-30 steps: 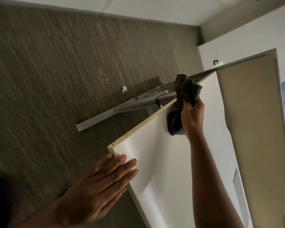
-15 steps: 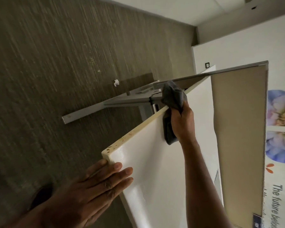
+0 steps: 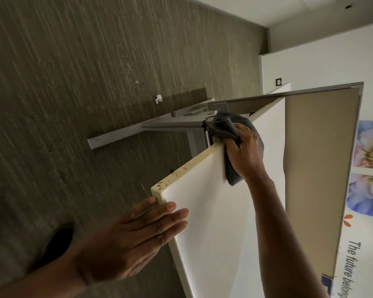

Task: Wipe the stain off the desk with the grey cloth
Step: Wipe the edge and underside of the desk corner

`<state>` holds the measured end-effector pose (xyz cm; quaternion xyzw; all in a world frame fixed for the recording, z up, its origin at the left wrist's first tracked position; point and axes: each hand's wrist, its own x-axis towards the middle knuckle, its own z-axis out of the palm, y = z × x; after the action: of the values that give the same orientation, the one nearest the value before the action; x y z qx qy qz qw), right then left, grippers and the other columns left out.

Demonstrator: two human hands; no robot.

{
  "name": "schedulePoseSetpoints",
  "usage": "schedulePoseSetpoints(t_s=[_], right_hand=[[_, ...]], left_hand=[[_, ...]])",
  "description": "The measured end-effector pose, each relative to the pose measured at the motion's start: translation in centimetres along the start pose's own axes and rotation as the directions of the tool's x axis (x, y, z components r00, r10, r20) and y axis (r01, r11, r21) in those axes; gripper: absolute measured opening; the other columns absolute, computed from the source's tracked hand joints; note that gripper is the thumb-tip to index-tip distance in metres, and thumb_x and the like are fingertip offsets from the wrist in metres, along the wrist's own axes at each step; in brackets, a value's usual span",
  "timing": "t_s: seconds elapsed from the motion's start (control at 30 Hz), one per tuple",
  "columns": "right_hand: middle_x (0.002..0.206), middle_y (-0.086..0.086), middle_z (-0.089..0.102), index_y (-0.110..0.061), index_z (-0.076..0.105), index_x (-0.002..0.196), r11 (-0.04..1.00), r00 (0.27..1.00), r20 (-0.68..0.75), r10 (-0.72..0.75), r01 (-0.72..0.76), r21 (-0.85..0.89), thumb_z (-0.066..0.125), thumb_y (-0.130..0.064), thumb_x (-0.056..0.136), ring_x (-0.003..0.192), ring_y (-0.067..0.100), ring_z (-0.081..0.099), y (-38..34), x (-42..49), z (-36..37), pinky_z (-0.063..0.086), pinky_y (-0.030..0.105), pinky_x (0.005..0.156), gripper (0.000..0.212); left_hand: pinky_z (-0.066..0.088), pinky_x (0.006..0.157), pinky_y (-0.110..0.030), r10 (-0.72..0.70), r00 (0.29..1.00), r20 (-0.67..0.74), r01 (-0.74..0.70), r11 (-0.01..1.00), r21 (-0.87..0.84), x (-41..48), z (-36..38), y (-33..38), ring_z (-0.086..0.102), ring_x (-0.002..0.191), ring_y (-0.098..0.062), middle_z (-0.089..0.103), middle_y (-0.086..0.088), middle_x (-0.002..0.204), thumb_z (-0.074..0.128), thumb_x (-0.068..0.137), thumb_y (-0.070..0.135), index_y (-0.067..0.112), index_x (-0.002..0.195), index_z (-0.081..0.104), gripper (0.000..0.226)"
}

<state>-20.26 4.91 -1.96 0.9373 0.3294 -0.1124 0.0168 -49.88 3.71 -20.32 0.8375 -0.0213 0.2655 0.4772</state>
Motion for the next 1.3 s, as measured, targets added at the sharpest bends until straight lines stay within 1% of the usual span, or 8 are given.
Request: schedulePoseSetpoints(t_s=[0.07,0.2,0.3,0.43,0.63,0.8,1.0,1.3], right_hand=[[0.121,0.0,0.067,-0.021,0.07,0.119,1.0,1.0,0.01,0.016,-0.016,0.014,0.038,-0.047,0.092,0.116,0.02,0.058,0.0,-0.1,0.3,0.045,0.052,0.108,0.049],[0.118,-0.003,0.067,-0.024,0.069,0.116,0.999,1.0,-0.014,-0.017,0.018,0.026,0.036,-0.05,0.092,0.114,0.02,0.059,0.3,-0.4,0.6,0.045,0.052,0.106,0.049],[0.113,-0.013,0.063,-0.031,0.067,0.114,0.998,0.998,-0.038,-0.047,0.048,0.036,0.036,-0.051,0.093,0.112,0.019,0.058,0.3,-0.9,1.0,0.045,0.054,0.106,0.043],[0.101,-0.035,0.055,-0.041,0.061,0.111,0.994,0.994,-0.059,-0.089,0.093,0.057,0.038,-0.047,0.096,0.105,0.011,0.056,0.2,-1.4,1.4,0.045,0.052,0.104,0.028],[0.102,-0.011,0.064,-0.028,0.068,0.107,0.99,0.993,-0.062,-0.1,0.106,0.094,0.038,-0.044,0.096,0.101,0.02,0.059,0.0,-1.6,1.6,0.047,0.055,0.099,0.036],[0.096,-0.023,0.059,-0.036,0.066,0.103,0.985,0.99,-0.077,-0.116,0.125,0.121,0.039,-0.04,0.097,0.097,0.02,0.059,-0.6,-2.3,1.9,0.049,0.056,0.095,0.028],[0.093,-0.019,0.059,-0.036,0.061,0.101,0.977,0.984,-0.079,-0.16,0.17,0.13,0.038,-0.038,0.097,0.092,0.02,0.058,-1.2,-3.1,2.2,0.05,0.056,0.089,0.023],[0.098,-0.017,0.058,-0.026,0.063,0.102,0.944,0.97,0.014,-0.245,0.235,0.234,0.039,-0.034,0.097,0.098,0.018,0.058,-3.5,-6.1,2.7,0.043,0.062,0.099,0.026]], left_hand=[[0.017,0.129,-0.044,0.074,0.989,-0.125,-0.069,0.996,0.048,1.3,-1.5,0.5,0.027,0.155,-0.027,0.028,-0.007,0.168,0.052,0.105,0.03,0.01,0.157,0.035,0.059],[0.02,0.128,-0.043,0.097,0.982,-0.165,-0.083,0.993,0.088,2.2,-3.3,1.5,0.031,0.154,-0.025,0.039,-0.006,0.163,0.055,0.105,0.029,0.014,0.152,0.046,0.05],[0.023,0.128,-0.044,0.068,0.98,-0.187,-0.052,0.995,0.09,2.1,-2.8,1.8,0.033,0.153,-0.025,0.041,-0.006,0.162,0.059,0.104,0.029,0.014,0.15,0.049,0.05],[0.027,0.126,-0.046,0.019,0.977,-0.213,-0.003,0.997,0.072,2.0,-2.1,2.3,0.034,0.153,-0.025,0.036,-0.006,0.165,0.059,0.104,0.03,0.013,0.153,0.044,0.054],[0.029,0.125,-0.046,-0.038,0.964,-0.262,0.056,0.997,0.06,2.4,-2.3,3.1,0.036,0.152,-0.023,0.043,-0.006,0.161,0.06,0.103,0.029,0.012,0.148,0.051,0.049],[0.029,0.125,-0.047,-0.056,0.961,-0.271,0.075,0.995,0.06,2.3,-2.3,3.2,0.036,0.152,-0.023,0.046,-0.006,0.159,0.06,0.104,0.029,0.013,0.147,0.053,0.046],[0.035,0.122,-0.049,-0.088,0.955,-0.285,0.101,0.994,0.031,2.3,-1.6,3.5,0.037,0.151,-0.023,0.042,-0.004,0.162,0.064,0.102,0.03,0.015,0.15,0.049,0.052],[0.029,0.125,-0.046,-0.1,0.943,-0.319,0.111,0.994,0.015,2.3,-1.4,4.0,0.035,0.152,-0.024,0.037,-0.004,0.165,0.062,0.103,0.028,0.014,0.151,0.046,0.052]])
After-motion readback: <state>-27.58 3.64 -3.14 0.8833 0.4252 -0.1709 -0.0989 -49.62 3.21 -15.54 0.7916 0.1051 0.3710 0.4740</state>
